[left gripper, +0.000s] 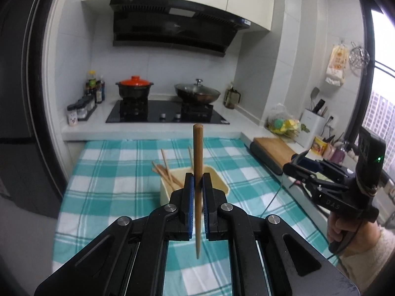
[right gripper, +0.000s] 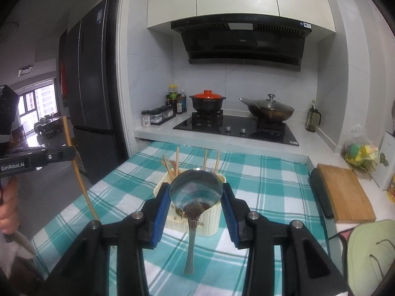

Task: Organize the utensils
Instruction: 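Carry the spoon and chopstick over the cream holder, then open both tools to drop spoon and chopstick into the holder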

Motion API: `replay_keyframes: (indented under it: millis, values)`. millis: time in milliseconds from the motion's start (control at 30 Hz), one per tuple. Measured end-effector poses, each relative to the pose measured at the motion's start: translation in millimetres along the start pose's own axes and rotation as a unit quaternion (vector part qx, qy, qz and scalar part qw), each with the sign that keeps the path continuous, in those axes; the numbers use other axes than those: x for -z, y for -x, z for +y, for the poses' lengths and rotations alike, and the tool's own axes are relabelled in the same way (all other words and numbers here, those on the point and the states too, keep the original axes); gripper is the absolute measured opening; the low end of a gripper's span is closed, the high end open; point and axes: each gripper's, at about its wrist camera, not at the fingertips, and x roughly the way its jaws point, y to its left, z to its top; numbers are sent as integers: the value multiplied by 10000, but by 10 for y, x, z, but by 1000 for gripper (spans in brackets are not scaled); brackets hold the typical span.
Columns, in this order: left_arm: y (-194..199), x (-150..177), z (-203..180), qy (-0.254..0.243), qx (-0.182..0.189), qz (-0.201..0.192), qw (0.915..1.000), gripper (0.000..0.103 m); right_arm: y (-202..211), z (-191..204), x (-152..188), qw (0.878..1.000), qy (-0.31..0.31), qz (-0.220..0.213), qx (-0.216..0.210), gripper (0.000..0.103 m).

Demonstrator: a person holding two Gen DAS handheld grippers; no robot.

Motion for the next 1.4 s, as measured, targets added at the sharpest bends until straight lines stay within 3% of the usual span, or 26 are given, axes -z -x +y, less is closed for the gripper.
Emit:
replay_keyframes:
  millis: [200,400,633,833,900,967,1033,1100,1233,1300,1400]
  values:
    - [-500,-518,10,-5,-153,-335,9993,5,-470,-201,-595,9996,-156,-245,-13,42]
    - [-1290,-494,156,231,-239,19,9994,5,-1102,-315,-720,9994,-194,-290,11,42]
    - [-2067,-88,319,379,-391,879,9946,5,-1967,-428,-364,9954,-206,929,69,42]
    - [-2317,145,355,334,-637,1178,9904,6,-2402,-538,-76,9873,-336,1541,194,42]
    - [-2295,171,361,287,-711,1149,9904,16,-2505,-571,-39,9850,-377,1666,262,42]
    - [-2188,182,379,241,-791,1060,9909,47,-2551,-621,-28,9830,-510,1735,318,43]
    - [-1975,192,360,142,-895,876,9920,60,-2487,-675,-61,9835,-666,1649,324,43]
    - [-1714,212,324,25,-940,706,9931,68,-2299,-702,-141,9863,-754,1425,358,46]
    - [-1041,347,142,-179,-1198,151,9925,103,-1660,-633,-321,9931,-650,905,353,52]
    - [-714,454,7,-268,-1362,-141,9902,103,-1261,-549,-356,9955,-613,638,353,60]
    - [-341,604,-177,-260,-1597,-267,9865,103,-652,-382,-306,9972,-670,276,205,70]
